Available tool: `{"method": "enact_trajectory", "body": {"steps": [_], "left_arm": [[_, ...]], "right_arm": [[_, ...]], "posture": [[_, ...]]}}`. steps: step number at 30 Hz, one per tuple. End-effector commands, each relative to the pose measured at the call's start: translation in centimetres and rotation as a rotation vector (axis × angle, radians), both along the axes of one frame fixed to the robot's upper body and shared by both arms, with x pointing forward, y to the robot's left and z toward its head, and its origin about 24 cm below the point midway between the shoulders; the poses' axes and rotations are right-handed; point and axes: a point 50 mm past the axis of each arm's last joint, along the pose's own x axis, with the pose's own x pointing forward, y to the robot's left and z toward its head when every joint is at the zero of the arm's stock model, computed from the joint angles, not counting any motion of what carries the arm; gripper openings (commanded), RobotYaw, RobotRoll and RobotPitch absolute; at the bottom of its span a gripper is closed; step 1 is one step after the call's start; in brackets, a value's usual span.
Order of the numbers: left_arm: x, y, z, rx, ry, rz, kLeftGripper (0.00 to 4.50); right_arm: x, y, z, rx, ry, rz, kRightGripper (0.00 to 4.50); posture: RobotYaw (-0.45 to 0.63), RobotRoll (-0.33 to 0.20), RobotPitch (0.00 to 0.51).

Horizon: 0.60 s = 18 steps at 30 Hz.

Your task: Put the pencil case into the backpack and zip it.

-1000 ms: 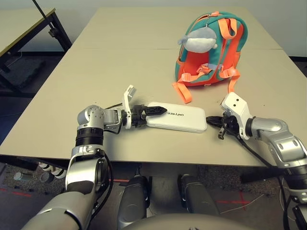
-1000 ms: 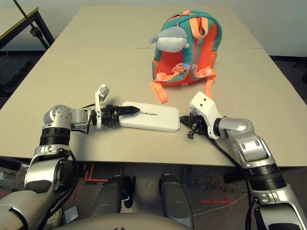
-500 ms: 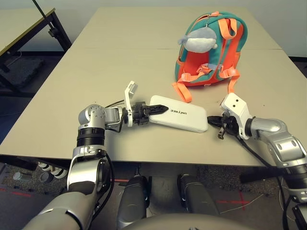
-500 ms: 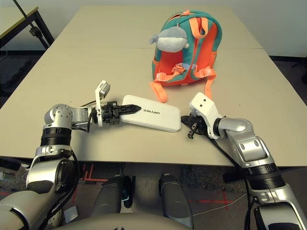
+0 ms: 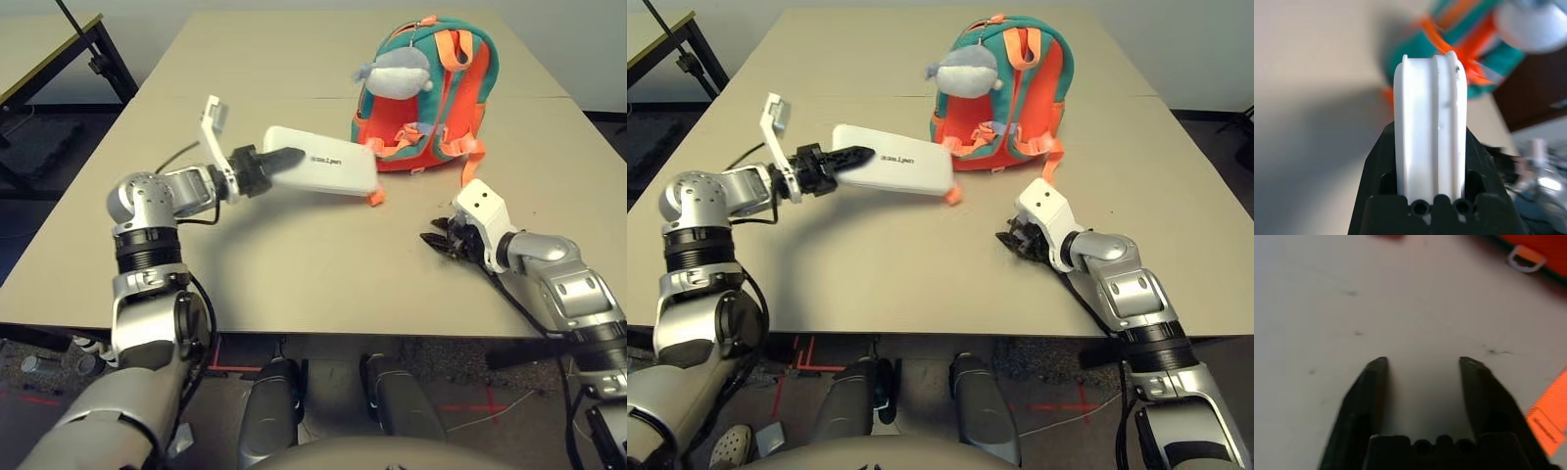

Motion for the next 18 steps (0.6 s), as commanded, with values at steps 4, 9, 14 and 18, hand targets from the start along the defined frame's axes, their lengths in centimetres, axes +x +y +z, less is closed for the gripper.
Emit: {"method": "enact_trajectory", "body": {"steps": [4,9,14,18], "left_arm": [[0.3,1.9,1.1,0.095,-0.055,0.086,1.31],[0.9,2.5,1.7,0.159,-0.164,0.163,1.31],[1.5,2.0,1.6,0.176,-0.312,0.189,1.31],[2.1,1.8,1.4,0.188,-0.376,0.228,1.31]], "right_arm": [[0.7,-0.7,0.3,0.058,-0.023,-0.109,4.50],[1.6,-0.8,1.6,0.229,-0.039,-0.230,4.50],[2.5,-1.0,3.6,0.433,-0.054,-0.357,4.50],[3.1,-1.0,4.8,0.553,-0.075,-0.420,4.50]], "posture": [[-0.16,0.000,0.125],[-0.15,0.000,0.124],[-0.16,0.000,0.122],[-0.16,0.000,0.121]]}}
